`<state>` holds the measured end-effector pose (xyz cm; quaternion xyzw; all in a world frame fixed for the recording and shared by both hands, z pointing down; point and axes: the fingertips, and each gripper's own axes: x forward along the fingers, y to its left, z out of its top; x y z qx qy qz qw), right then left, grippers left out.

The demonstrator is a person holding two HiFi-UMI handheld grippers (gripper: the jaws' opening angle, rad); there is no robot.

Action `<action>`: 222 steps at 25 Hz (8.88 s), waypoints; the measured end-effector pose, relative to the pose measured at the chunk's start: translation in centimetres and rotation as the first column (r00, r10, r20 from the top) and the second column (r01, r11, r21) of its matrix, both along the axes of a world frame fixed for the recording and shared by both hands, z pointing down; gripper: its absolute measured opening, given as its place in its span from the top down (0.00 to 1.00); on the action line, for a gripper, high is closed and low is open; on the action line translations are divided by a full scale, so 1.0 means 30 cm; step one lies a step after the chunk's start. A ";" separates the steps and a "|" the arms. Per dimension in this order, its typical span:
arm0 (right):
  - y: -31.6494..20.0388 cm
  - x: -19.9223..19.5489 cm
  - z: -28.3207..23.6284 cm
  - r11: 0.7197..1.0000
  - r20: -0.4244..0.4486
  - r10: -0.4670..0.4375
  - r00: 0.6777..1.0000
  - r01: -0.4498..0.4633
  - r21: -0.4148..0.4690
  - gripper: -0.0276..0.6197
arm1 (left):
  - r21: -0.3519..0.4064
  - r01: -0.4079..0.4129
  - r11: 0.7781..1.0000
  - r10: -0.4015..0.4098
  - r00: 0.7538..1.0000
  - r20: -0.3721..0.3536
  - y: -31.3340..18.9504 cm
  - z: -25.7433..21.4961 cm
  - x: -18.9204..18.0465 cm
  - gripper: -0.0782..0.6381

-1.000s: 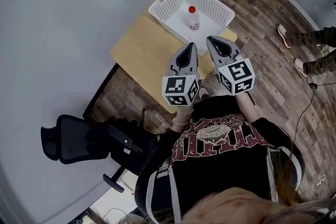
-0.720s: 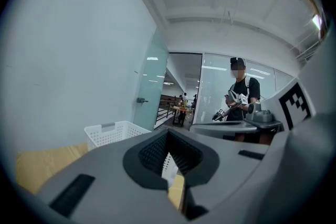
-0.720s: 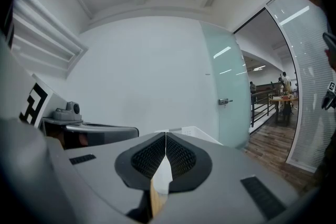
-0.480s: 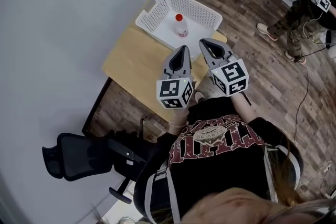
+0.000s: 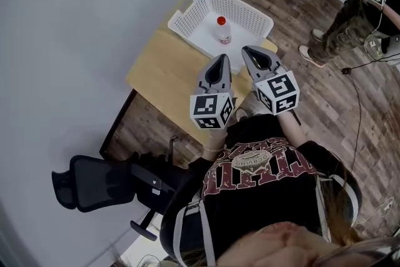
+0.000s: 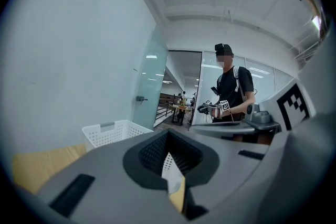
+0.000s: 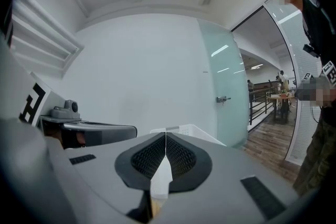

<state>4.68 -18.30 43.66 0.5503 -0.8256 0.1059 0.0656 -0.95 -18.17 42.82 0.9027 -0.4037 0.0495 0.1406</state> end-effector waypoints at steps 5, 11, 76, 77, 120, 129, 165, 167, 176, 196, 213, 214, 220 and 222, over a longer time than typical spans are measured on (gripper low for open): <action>-0.018 -0.027 0.000 1.000 0.000 -0.011 1.000 0.011 -0.001 0.93 | -0.002 0.009 1.000 -0.009 1.000 0.000 -0.016 -0.001 -0.021 0.82; -0.039 -0.009 0.021 1.000 0.003 -0.013 1.000 0.013 -0.021 0.93 | -0.015 0.025 1.000 -0.025 1.000 0.001 -0.039 0.013 -0.018 0.82; -0.622 -0.077 0.370 0.901 -0.183 -0.325 0.928 0.245 -0.358 0.70 | -0.156 0.315 0.936 -0.314 0.949 0.028 -0.461 0.153 -0.111 0.82; -0.626 -0.080 0.378 0.898 -0.188 -0.330 0.925 0.247 -0.363 0.70 | -0.157 0.318 0.935 -0.318 0.948 0.028 -0.463 0.155 -0.116 0.82; -0.572 -0.110 0.303 0.909 -0.216 -0.343 0.914 0.265 -0.322 0.70 | -0.143 0.376 0.916 -0.380 0.925 -0.003 -0.386 0.109 -0.234 0.82; -0.547 -0.135 0.214 0.911 -0.201 -0.365 0.909 0.305 -0.277 0.70 | -0.127 0.384 0.915 -0.387 0.922 -0.003 -0.364 0.091 -0.248 0.82; -0.385 -0.361 -0.312 0.855 -0.148 -0.508 0.849 0.518 0.036 0.70 | -0.091 0.524 0.847 -0.529 0.848 -0.042 -0.163 0.030 -0.442 0.82; -0.378 -0.382 -0.324 0.844 -0.150 -0.523 0.839 0.534 0.047 0.70 | -0.090 0.534 0.841 -0.539 0.841 -0.043 -0.157 0.030 -0.452 0.82; -0.312 -0.493 -0.354 0.782 -0.136 -0.607 0.783 0.619 0.069 0.70 | -0.090 0.585 0.806 -0.590 0.807 -0.042 -0.104 0.031 -0.517 0.82; -0.222 -0.752 -0.221 0.664 -0.120 -0.742 0.660 0.747 0.000 0.70 | -0.100 0.701 0.706 -0.706 0.708 -0.018 0.025 0.044 -0.698 0.82; -0.201 -0.827 0.045 0.656 -0.115 -0.755 0.646 0.745 -0.122 0.70 | -0.126 0.727 0.675 -0.733 0.680 -0.001 0.101 0.092 -0.751 0.82; -0.201 -0.830 0.062 0.656 -0.115 -0.755 0.646 0.743 -0.129 0.70 | -0.128 0.728 0.674 -0.734 0.679 0.001 0.103 0.096 -0.753 0.82; -0.188 -0.849 0.150 0.655 -0.118 -0.755 0.645 0.737 -0.166 0.70 | -0.137 0.729 0.670 -0.736 0.677 0.005 0.121 0.110 -0.773 0.82; -0.188 -0.864 0.177 0.653 -0.122 -0.757 0.642 0.736 -0.179 0.71 | -0.141 0.730 0.669 -0.737 0.676 0.006 0.123 0.116 -0.787 0.82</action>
